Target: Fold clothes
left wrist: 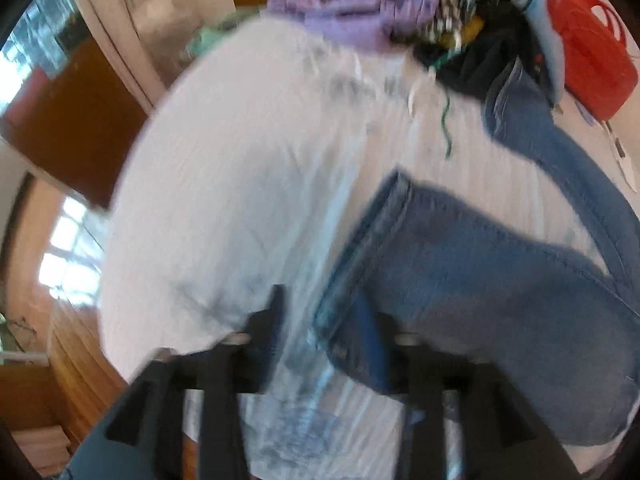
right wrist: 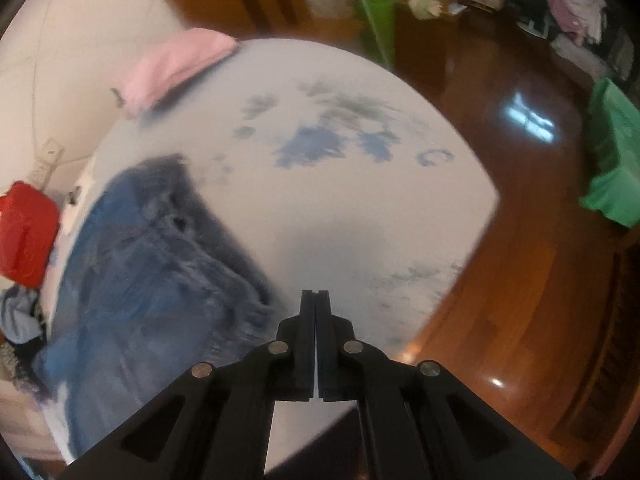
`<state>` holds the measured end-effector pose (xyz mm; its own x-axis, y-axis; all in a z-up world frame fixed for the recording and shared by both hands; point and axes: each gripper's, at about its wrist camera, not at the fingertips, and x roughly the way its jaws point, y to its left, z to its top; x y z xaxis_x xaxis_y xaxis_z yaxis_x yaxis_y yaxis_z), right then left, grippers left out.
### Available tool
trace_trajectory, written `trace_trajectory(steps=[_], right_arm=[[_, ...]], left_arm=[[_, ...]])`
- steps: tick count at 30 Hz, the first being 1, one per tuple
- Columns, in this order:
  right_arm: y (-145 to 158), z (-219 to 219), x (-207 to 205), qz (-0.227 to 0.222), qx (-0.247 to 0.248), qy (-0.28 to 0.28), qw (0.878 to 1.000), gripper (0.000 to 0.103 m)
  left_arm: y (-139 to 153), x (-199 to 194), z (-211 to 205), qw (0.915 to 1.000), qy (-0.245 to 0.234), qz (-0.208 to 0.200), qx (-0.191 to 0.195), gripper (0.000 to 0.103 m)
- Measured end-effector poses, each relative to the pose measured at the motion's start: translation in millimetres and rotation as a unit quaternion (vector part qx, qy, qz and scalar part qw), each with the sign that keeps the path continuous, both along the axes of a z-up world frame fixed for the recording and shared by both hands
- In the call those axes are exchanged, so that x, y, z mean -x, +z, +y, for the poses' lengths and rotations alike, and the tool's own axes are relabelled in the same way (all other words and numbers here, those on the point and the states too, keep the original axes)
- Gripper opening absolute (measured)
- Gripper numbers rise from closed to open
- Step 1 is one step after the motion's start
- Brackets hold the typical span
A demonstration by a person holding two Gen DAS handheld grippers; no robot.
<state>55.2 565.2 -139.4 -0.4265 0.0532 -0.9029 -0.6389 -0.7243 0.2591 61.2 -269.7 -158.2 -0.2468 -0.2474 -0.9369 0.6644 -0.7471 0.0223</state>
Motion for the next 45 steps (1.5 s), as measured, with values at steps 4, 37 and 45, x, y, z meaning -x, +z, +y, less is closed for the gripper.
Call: trace_trajectory(steps=[4, 37, 45], right_arm=[[-6.0, -10.3, 24.2, 0.006, 0.015, 0.024, 1.0, 0.002], [-56.1, -38.6, 331.8, -0.082, 0.013, 0.11, 0.991, 0.079], [-5.7, -36.6, 267.4, 0.058, 0.033, 0.142, 0.988, 0.033]], left_arm=[[21.4, 30.8, 9.6, 0.999, -0.027, 0.033, 0.012, 0.069], [-32.2, 349.7, 66.3, 0.9831, -0.177, 0.024, 0.041, 0.007], [55.4, 282.2, 60.8, 0.9665, -0.195, 0.15, 0.073, 0.006]])
